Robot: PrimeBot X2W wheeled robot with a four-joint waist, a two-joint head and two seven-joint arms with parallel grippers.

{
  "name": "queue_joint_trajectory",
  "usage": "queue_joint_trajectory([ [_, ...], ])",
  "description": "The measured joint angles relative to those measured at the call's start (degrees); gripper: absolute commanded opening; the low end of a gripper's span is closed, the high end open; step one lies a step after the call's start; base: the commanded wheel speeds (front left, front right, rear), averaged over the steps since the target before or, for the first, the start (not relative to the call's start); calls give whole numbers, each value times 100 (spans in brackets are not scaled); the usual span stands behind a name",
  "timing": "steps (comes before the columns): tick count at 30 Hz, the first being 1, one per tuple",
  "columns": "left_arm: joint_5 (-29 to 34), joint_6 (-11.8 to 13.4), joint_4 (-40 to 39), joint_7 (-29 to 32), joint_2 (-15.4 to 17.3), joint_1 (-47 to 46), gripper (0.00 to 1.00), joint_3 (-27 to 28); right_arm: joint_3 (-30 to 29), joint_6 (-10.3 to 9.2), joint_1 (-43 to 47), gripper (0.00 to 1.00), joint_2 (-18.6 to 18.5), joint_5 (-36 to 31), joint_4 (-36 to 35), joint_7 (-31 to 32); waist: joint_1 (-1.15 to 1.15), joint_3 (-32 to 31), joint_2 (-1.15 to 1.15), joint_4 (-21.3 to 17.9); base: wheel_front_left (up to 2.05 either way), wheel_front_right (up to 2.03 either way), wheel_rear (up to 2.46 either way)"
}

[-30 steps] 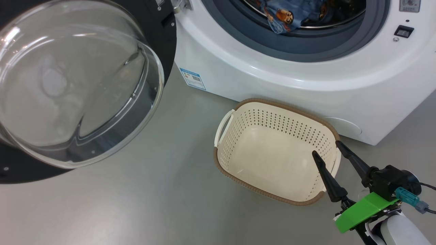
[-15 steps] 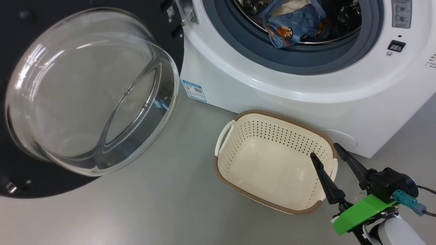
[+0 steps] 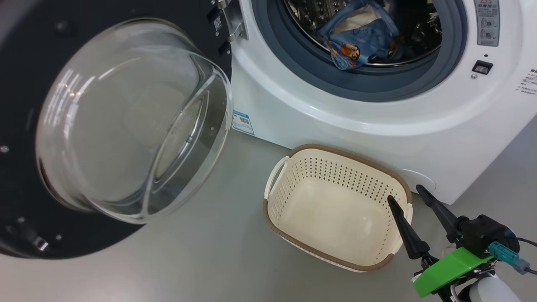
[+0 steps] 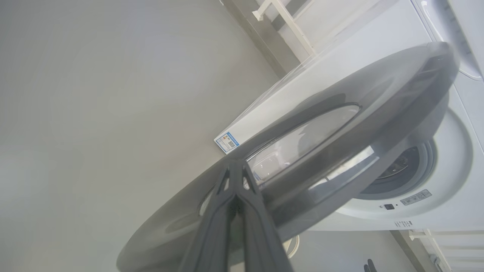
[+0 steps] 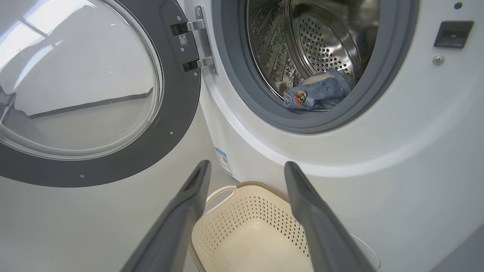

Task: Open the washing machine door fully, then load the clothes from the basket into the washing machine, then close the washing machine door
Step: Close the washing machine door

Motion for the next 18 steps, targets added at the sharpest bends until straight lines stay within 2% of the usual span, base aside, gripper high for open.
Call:
queue_joint_trajectory([
  [7,-196,-10,-875,495,-145,309,0,-167,-141,0,130,100,51,0,-26,0,0,-161,0,-47,0,0,0],
  [18,-253,-8,-1837,947,-166,559,0,-186,-270,0,242,100,136,0,-62,0,0,-304,0,-171,0,0,0],
])
